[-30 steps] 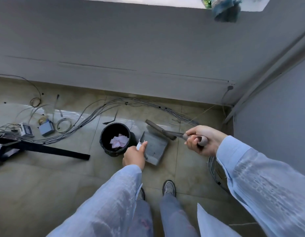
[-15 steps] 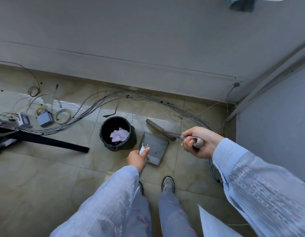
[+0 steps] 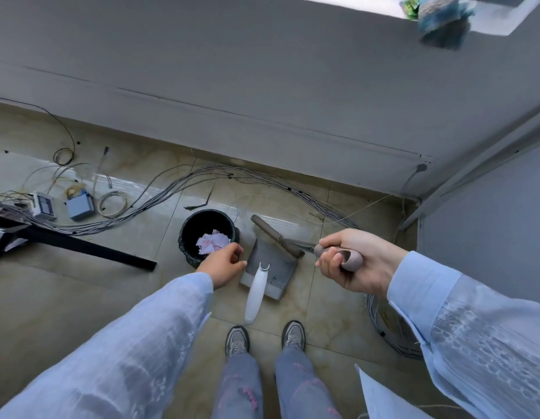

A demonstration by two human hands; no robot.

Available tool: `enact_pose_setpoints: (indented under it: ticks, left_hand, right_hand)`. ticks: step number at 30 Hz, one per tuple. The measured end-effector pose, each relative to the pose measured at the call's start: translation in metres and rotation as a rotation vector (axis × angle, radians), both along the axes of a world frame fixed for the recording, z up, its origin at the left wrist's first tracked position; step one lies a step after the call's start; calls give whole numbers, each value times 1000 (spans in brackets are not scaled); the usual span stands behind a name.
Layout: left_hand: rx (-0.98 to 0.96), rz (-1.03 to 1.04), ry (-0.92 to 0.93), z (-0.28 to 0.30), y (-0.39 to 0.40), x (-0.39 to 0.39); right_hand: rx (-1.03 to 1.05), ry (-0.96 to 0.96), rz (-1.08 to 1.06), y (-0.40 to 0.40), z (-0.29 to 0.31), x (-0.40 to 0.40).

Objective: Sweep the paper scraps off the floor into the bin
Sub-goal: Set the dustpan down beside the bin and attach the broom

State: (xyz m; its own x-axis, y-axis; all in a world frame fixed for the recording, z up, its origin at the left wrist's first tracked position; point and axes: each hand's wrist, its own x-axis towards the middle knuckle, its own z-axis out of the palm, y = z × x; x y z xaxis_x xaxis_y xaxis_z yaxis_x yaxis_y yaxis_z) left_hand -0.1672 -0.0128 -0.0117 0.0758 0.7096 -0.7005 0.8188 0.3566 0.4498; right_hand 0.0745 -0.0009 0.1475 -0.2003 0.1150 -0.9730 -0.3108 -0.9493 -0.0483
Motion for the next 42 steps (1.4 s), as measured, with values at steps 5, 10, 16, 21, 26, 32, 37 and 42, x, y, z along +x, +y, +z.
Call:
enact_pose_setpoints:
  ticks: [5, 10, 16, 21, 26, 32, 37, 42]
  left_hand:
    - [47, -13, -253, 9, 12, -1]
    - [59, 88, -421, 6, 5, 1]
    - [205, -72, -505, 28, 18, 23]
    - [299, -261, -446, 38, 32, 23]
    - [312, -211, -462, 37, 43, 15]
    - [211, -87, -530, 40, 51, 8]
    - [163, -13, -564, 31, 37, 5]
    - [77, 8, -583, 27, 28, 12]
  right_hand:
    - [4, 45, -53, 3, 28, -15]
    - [4, 52, -4, 5, 52, -40]
    - [65, 26, 115, 10, 65, -78]
    - [70, 52, 129, 15, 69, -91]
    - [257, -64, 355, 12, 54, -78]
    - [526, -485, 432, -12, -42, -52]
    - [667, -566, 643, -44, -149, -50]
    - [812, -614, 1035, -53, -206, -51]
